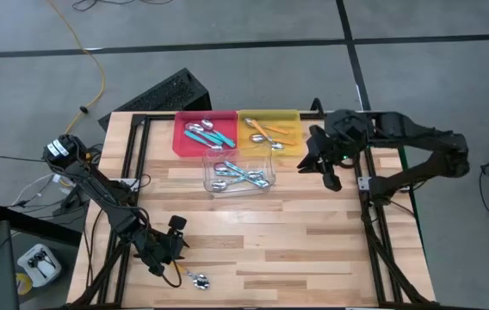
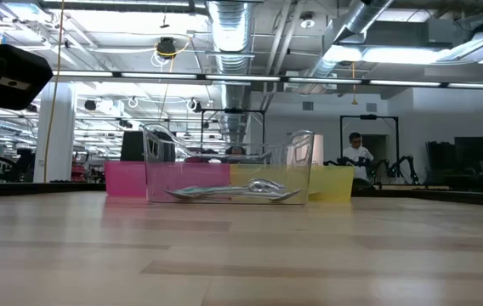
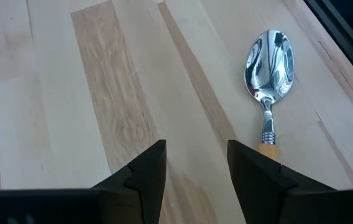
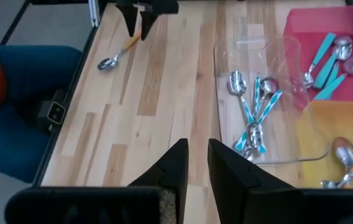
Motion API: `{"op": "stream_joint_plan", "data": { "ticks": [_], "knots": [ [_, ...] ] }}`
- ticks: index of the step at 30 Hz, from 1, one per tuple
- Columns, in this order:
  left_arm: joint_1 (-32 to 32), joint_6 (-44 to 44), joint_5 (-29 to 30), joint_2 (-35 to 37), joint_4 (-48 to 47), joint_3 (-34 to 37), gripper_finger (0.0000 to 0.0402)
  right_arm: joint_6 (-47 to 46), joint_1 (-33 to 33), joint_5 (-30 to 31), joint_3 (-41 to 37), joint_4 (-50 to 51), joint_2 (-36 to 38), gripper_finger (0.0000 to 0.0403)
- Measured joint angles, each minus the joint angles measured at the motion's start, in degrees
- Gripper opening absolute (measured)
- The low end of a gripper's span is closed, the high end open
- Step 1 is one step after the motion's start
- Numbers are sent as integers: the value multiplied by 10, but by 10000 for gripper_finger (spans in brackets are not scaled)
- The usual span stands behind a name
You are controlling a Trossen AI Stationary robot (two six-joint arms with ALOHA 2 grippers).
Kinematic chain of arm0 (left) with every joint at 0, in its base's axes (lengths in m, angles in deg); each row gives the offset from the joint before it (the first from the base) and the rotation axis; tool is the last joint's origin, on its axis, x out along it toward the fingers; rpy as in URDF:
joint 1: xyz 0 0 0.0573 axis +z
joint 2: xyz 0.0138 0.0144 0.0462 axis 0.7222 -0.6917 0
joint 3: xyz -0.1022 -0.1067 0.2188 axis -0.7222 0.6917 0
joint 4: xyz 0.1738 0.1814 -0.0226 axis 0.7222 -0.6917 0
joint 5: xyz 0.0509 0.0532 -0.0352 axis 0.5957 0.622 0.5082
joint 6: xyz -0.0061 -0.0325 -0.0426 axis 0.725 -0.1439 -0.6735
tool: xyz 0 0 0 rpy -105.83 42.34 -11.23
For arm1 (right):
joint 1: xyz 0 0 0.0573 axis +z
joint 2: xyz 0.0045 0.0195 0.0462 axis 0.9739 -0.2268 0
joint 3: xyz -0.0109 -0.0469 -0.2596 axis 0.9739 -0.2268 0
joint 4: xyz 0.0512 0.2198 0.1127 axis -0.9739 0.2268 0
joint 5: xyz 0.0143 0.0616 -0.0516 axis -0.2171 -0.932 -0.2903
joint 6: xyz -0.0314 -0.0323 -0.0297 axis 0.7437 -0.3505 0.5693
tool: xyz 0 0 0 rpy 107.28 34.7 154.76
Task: Sort silverware by color (type)
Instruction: Put the yellow spoon into the yellow bin
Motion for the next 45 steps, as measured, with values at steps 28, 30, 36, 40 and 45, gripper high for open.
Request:
{"op": "stream_joint_plan", "data": {
  "ticks": [28, 30, 36, 40, 45],
  "knots": [
    [-5, -19, -25, 0, 6, 0, 217, -51, 21, -1, -270, -250, 115, 87],
    [-5, -22, -33, 0, 6, 0, 228, -51, 23, -1, -271, -248, 119, 87],
    [-8, -5, -41, 0, 6, 0, 242, -55, 23, -2, -271, -254, 123, 87],
    [-15, 23, -30, 0, 6, 0, 243, -56, 23, -2, -271, -255, 124, 87],
    [-26, 13, -24, 0, 8, 0, 243, -62, 23, -2, -271, -255, 124, 87]
  ]
}}
